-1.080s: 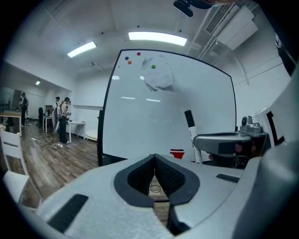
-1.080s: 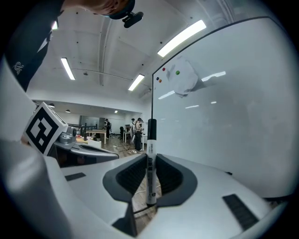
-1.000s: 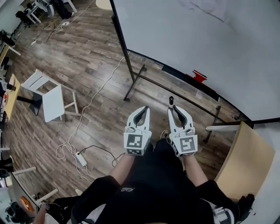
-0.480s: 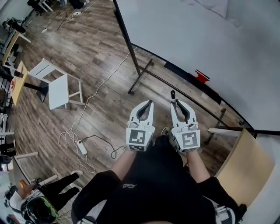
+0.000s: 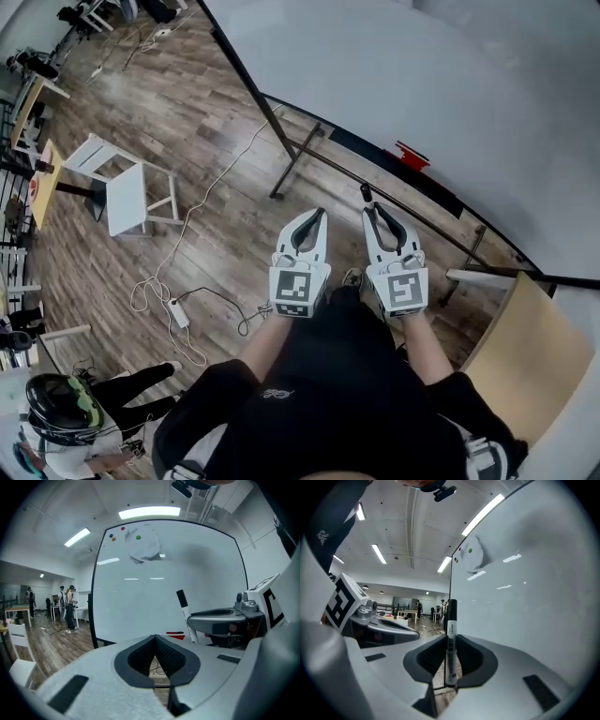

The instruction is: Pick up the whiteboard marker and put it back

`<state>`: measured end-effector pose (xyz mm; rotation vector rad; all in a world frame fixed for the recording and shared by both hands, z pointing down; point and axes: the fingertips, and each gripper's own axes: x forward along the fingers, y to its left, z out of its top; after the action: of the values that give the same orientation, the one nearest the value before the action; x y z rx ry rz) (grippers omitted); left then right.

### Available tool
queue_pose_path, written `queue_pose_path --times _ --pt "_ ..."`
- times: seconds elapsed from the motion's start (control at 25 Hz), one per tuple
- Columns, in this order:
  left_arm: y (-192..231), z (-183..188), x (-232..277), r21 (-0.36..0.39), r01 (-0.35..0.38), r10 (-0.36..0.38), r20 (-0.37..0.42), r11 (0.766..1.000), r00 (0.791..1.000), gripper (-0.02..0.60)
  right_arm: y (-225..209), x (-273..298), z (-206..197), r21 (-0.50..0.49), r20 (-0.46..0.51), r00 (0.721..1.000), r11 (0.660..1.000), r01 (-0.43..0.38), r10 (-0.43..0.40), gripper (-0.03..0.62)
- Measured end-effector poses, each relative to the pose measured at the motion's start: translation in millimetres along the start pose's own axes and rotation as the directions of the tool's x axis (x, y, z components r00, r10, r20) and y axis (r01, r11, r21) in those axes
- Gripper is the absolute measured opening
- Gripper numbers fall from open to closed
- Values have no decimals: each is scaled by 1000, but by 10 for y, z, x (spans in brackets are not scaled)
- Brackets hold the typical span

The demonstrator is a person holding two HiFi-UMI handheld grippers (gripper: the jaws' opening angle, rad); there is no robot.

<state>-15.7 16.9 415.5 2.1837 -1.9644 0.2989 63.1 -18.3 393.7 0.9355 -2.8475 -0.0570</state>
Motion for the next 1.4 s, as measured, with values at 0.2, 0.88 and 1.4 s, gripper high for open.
queue_pose_path --times 0.2,0.88,1.4 --pt "-72 25 134 9 3 -3 -9 1000 1000 6 -158 29 -47 24 -16 1000 1000 -11 11 54" --pt "606 -219 808 -82 28 -32 -51 996 998 6 -285 917 -352 -71 -171 985 997 -11 -1 54" --pt "1734 -459 1457 -168 83 -97 -76 982 992 6 -263 2116 -874 -518 -563 812 831 -203 -153 54"
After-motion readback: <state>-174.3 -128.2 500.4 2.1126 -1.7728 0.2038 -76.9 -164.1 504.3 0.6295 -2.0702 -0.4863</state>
